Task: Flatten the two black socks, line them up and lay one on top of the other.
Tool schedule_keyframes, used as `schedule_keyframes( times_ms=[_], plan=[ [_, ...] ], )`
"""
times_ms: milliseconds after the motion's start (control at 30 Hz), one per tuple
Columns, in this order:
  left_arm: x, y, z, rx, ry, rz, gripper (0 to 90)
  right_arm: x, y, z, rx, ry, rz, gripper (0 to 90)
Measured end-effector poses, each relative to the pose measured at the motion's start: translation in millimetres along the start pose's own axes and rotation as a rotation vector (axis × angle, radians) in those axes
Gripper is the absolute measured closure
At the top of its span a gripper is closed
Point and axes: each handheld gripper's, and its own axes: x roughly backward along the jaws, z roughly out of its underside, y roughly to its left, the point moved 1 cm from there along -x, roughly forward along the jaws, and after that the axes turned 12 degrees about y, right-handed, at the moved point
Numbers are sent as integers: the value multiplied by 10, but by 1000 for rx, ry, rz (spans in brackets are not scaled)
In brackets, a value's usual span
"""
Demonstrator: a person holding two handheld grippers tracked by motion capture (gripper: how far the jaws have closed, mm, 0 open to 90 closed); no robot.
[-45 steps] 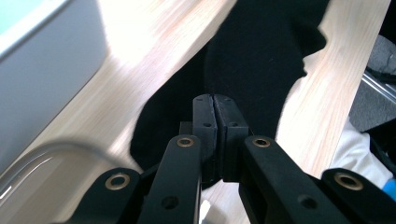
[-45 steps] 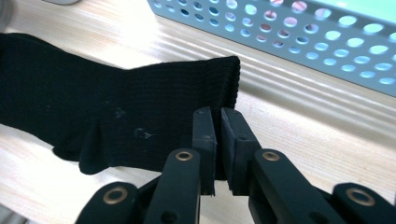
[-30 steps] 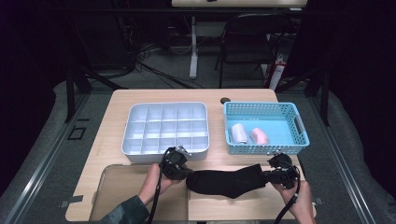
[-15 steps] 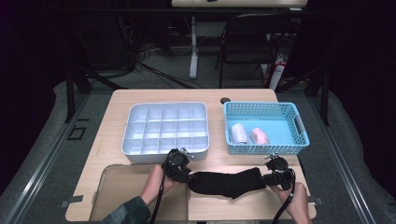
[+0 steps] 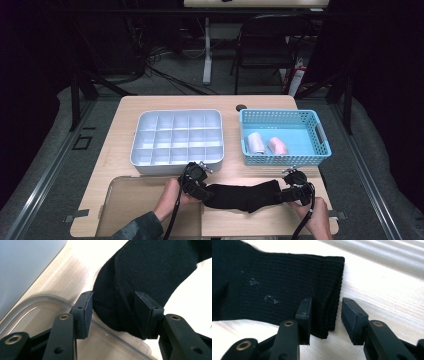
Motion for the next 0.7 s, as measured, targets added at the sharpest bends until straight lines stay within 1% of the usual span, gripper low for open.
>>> schedule_keyframes(
  times_ms=[67, 100, 200, 233, 267, 300, 400, 433, 467, 567, 600, 633, 667, 700],
  plan=[
    [-18, -17, -11, -4, 6, -10, 524, -7, 18, 3, 16, -5, 12, 609],
    [-24, -21, -15, -7, 11, -13, 529, -2, 22, 7, 23, 5, 20, 610],
    [-35, -27, -21, -8, 12, -15, 537, 0, 28, 22, 16, 1, 17, 638],
    [-37, -27, -21, -7, 11, -13, 540, -4, 28, 27, 13, -9, 15, 654],
    [-39, -27, -22, -7, 14, -14, 546, -30, 46, 35, -11, -48, -12, 673],
    [-42, -27, -23, -4, 12, -12, 547, -12, 35, 34, 9, -23, -9, 681],
    [-48, -26, -23, -3, 14, 0, 569, -4, 22, 33, 3, -6, -8, 725],
    [-51, -24, -22, -3, 13, 6, 577, -3, 16, 31, 2, -3, -18, 746],
    [-50, -22, -21, -4, 15, 11, 593, -12, 18, 31, -14, -17, -36, 756],
    [-53, -21, -14, -6, 11, 20, 639, 0, -11, 29, -5, 3, -47, 773],
    [-54, -24, -13, -7, 9, 22, 659, -8, -8, 29, -16, -12, -65, 775],
    [-53, -25, -10, -9, 10, 22, 686, -6, -22, 31, -15, -8, -62, 777],
    [-60, -25, -5, -7, 3, 19, 715, -9, -28, 31, -26, -15, -76, 778],
    [-61, -21, 0, -7, 0, 12, 740, -6, -48, 33, -22, -12, -70, 780]
  ],
)
